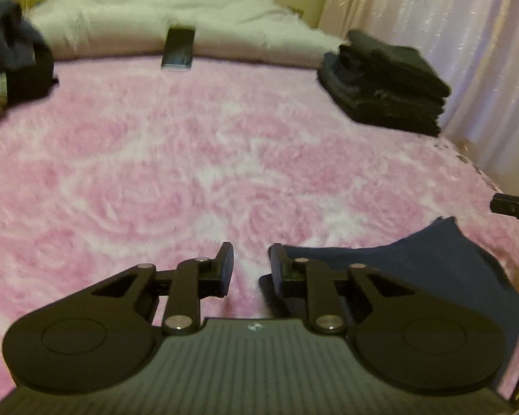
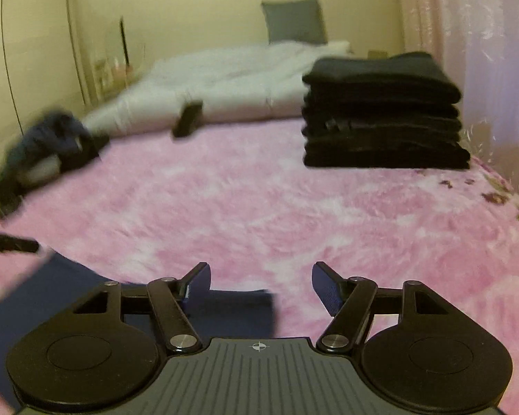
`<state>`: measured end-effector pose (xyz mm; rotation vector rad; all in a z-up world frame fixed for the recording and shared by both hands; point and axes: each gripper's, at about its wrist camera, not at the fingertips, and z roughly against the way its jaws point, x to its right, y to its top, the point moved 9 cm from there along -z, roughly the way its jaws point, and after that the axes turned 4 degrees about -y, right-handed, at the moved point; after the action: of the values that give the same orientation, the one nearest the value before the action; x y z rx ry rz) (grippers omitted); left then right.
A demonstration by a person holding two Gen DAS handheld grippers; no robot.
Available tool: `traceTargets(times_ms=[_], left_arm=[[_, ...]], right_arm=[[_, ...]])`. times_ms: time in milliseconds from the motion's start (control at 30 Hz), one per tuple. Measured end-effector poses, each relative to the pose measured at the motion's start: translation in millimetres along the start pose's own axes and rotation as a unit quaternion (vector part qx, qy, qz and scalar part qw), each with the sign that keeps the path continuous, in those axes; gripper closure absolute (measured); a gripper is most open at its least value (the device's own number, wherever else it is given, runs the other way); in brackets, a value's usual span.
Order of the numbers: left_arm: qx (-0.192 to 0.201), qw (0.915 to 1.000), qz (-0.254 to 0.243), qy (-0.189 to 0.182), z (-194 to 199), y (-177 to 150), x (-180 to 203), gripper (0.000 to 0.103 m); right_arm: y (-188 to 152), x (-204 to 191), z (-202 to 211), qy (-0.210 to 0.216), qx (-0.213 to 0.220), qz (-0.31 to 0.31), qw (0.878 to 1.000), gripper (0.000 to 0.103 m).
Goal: Fold clothes
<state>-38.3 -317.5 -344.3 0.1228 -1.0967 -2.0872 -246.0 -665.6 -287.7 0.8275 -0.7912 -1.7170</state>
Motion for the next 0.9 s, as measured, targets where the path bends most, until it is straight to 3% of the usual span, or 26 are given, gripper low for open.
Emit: traceTargets(times_ms=[167, 300, 367, 433, 667, 767, 900], left_arm=[[0.011, 0.9973, -0.027, -0.068, 42, -15, 60, 0.085], [-0.032, 0.9911, -0.022, -0.128, 40, -57, 94, 0.084], [-0.051, 0.991, -0.01, -0.123, 30, -77, 91, 0.085], [-0.039, 0.9917, 0.005, -0.123, 34, -82, 85, 0.085], [-0.028, 0.9917, 0.036, -0.12, 44, -85, 71, 0.088], [-0.022, 0.9937, 0.032, -0.105, 52, -84, 71, 0.088], [-0.011, 0.9968, -0.009, -0.079, 72, -84, 83, 0.09]], right_arm=[[-47, -65, 68, 0.122, 0.013, -0.072, 0.99, 0.035], [-100, -84, 71, 0.166, -0.031, -0.145, 0.975, 0.035], [-117, -72, 66, 0.16, -0.032, -0.181, 0.97, 0.035], [-117, -54, 66, 0.148, -0.017, -0.204, 0.967, 0.035], [-105, -13, 65, -0.006, -0.016, -0.129, 0.991, 0.035], [-103, -22, 81, -0.019, -0.01, -0.106, 0.994, 0.035], [-104, -54, 108, -0.004, 0.006, -0.062, 0.998, 0.035]])
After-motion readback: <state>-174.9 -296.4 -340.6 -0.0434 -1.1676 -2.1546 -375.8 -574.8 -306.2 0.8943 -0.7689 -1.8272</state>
